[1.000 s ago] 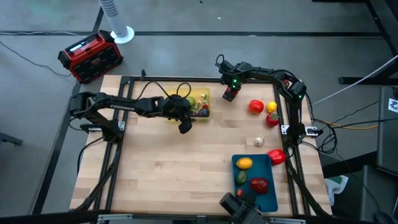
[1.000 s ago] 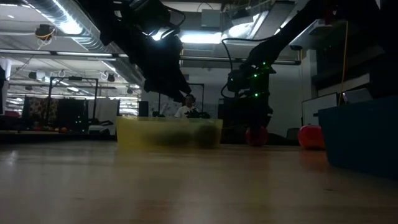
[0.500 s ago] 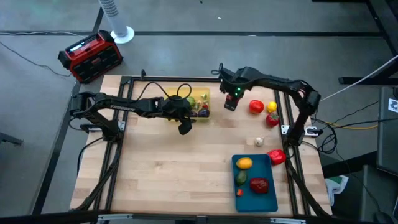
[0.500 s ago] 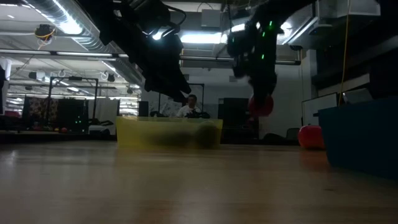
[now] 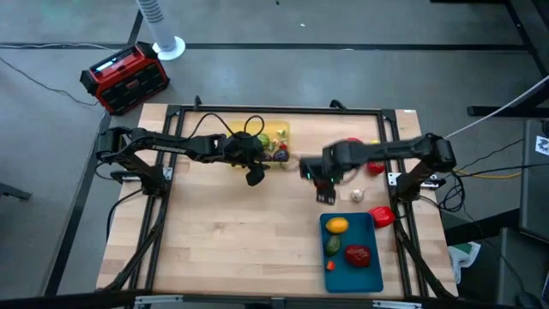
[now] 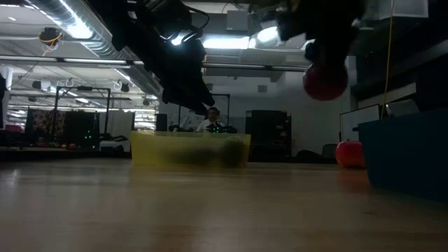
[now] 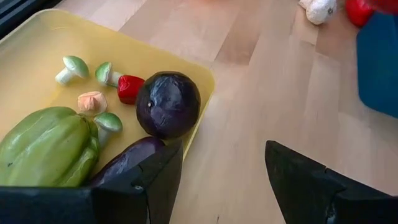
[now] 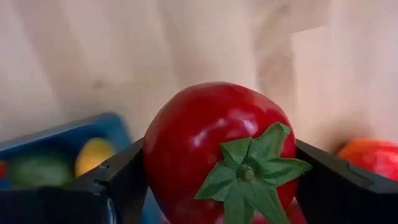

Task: Sort produce into baskets
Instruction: Put the red tomato into the blue bin

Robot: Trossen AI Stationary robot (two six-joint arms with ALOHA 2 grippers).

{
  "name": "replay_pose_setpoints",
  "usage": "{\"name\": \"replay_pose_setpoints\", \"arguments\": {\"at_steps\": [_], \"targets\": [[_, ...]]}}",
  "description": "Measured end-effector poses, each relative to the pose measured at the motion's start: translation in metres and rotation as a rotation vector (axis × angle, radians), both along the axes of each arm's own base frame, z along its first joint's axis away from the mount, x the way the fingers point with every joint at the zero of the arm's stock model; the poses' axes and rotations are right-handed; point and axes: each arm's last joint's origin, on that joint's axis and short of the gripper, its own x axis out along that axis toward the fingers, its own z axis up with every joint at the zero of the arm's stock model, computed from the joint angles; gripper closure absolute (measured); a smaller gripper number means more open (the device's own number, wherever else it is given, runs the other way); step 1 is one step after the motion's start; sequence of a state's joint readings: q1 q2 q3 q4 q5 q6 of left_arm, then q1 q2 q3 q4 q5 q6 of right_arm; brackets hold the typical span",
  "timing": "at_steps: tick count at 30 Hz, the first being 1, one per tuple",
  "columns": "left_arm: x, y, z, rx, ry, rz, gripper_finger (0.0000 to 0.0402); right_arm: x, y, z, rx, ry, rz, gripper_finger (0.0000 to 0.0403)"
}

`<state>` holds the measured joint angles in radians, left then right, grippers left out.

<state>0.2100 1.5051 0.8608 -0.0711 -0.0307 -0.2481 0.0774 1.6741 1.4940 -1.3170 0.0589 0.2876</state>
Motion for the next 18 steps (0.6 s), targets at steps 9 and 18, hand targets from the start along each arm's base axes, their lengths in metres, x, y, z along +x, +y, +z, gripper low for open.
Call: {"name": "replay_pose_setpoints", "arguments": {"at_steps": [9, 18], "targets": [[-0.001, 0.0, -0.001, -0.002, 0.009, 0.0, 0.0178, -0.02, 0.085, 0.0, 0.015, 0.004, 0.034, 0.0086], [-0.001, 0.0, -0.001, -0.002, 0.009, -0.001, 0.0178, -0.05, 0.139, -0.006, -0.041, -0.027, -0.058, 0.0086]]}}
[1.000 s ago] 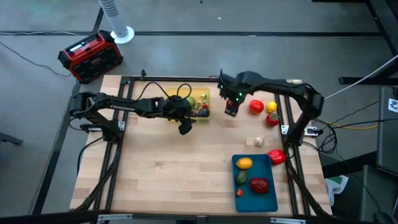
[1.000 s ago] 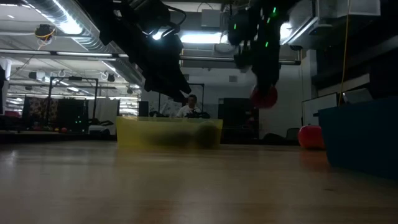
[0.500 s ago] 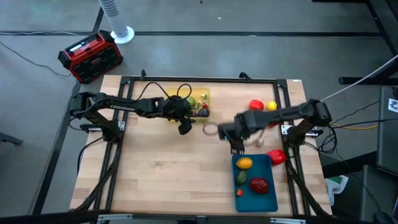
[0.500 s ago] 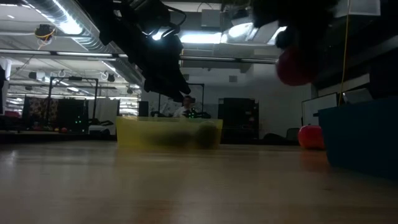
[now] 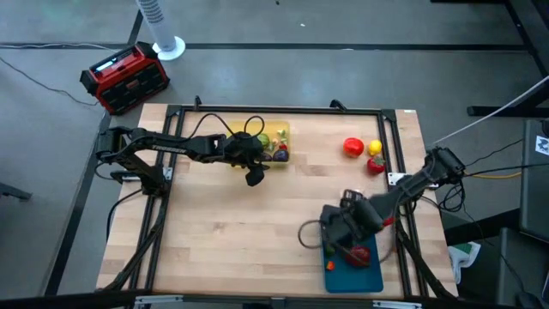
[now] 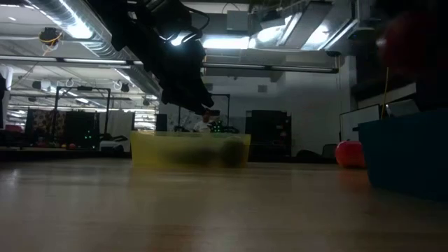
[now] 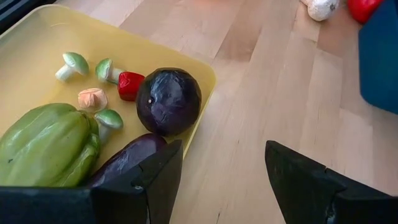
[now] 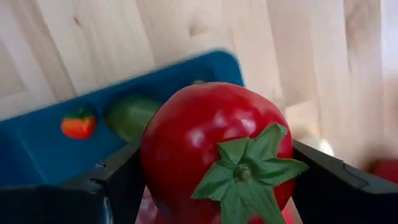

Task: Sort produce into baskets
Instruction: Put the red tomato into the blue bin

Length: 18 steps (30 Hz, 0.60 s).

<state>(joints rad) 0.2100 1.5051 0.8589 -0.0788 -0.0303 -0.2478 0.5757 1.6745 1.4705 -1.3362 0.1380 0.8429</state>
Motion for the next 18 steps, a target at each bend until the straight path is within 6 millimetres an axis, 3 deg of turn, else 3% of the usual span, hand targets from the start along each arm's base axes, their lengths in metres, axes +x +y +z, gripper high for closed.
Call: {"name": "replay_pose_setpoints", "arguments": {"at_steps": [10, 18], "targets": [[0.0, 0.0, 0.0, 0.0, 0.001, 0.0, 0.0178, -0.04, 0.018, -0.051, -0.048, 0.18, -0.076, 0.0086], [0.0, 0.0, 0.0, 0.0, 0.001, -0.001, 0.0178, -0.052, 0.017, -0.079, -0.057, 0.22, -0.064, 0.0086]]}}
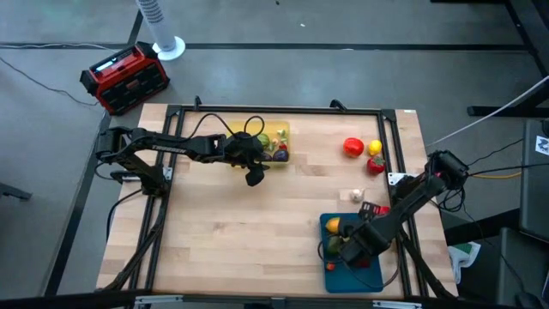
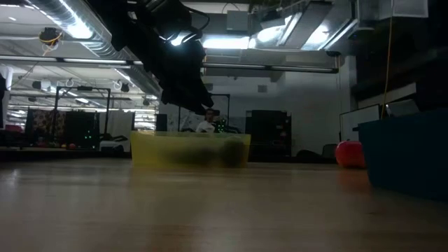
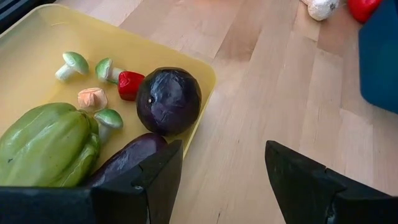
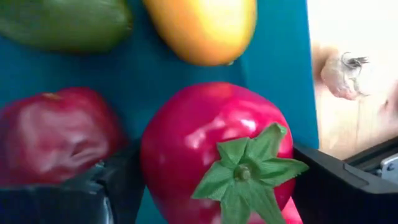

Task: Sort produce into baskets
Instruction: Put the red tomato into the blue bin

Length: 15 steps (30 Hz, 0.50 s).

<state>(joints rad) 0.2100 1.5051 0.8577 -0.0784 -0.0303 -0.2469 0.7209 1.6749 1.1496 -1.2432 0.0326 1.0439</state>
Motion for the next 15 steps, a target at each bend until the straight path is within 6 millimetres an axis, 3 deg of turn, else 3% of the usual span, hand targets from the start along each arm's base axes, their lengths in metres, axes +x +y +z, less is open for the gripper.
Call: {"name": "replay_pose_setpoints", "arguments": {"at_steps": [10, 15], "targets": [[0.0, 0.0, 0.0, 0.001, 0.0, -0.001, 0.0178, -0.004, -0.0039, -0.0068, -0.022, 0.026, 0.003, 0.0085], [0.0, 0.0, -0.0001, 0.001, 0.0, -0.001, 0.0178, -0.004, -0.004, -0.0068, -0.019, 0.031, 0.028, 0.0048]]}}
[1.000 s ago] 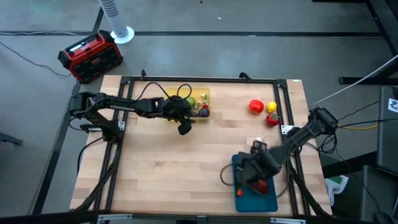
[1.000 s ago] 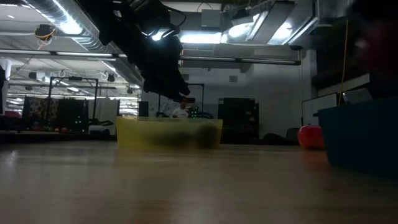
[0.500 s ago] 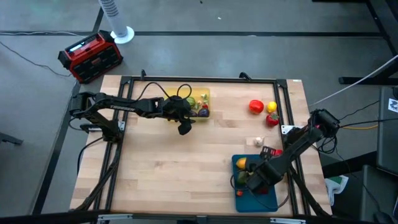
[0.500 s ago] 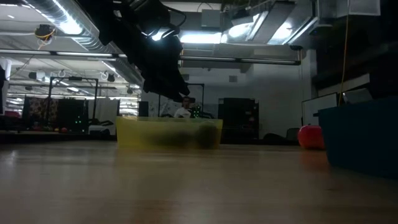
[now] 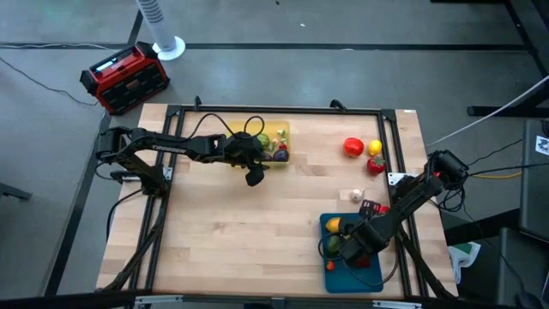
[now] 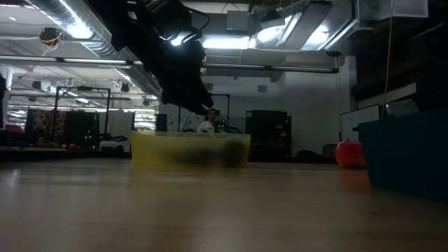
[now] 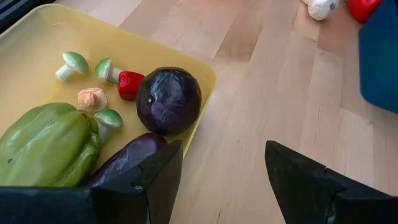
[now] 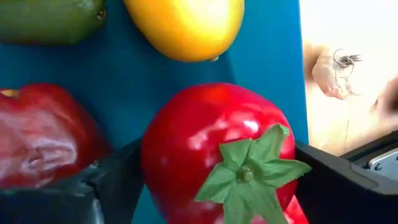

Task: Sort produce into baskets
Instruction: Put the red tomato into the blue bin, then put the red bell pepper into the yellow bin

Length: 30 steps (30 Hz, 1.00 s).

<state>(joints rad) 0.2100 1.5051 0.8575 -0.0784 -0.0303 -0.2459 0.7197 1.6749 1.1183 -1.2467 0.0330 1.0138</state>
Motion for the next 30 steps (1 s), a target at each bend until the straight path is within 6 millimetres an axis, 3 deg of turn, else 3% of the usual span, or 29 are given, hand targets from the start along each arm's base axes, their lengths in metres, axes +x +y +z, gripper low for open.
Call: {"name": "replay_pose_setpoints", "arguments": {"at_steps": [4, 12, 24, 30], "targets": [[0.0, 0.0, 0.0, 0.0, 0.0, 0.0, 0.0178, 0.0, 0.0, 0.0, -0.002, 0.0, 0.001, 0.0009], [0.0, 0.0, 0.0, 0.015, 0.004, -0.014, 0.0178, -0.001, -0.001, 0.002, -0.002, 0.029, 0.075, 0.0045], [0.0, 0.0, 0.0, 0.018, 0.004, -0.016, 0.0178, -0.001, -0.003, 0.05, -0.085, 0.134, 0.255, 0.0052], [0.0, 0.0, 0.0, 0.018, 0.005, -0.017, 0.0178, 0.001, -0.001, 0.058, -0.04, 0.124, 0.333, 0.0052]]}}
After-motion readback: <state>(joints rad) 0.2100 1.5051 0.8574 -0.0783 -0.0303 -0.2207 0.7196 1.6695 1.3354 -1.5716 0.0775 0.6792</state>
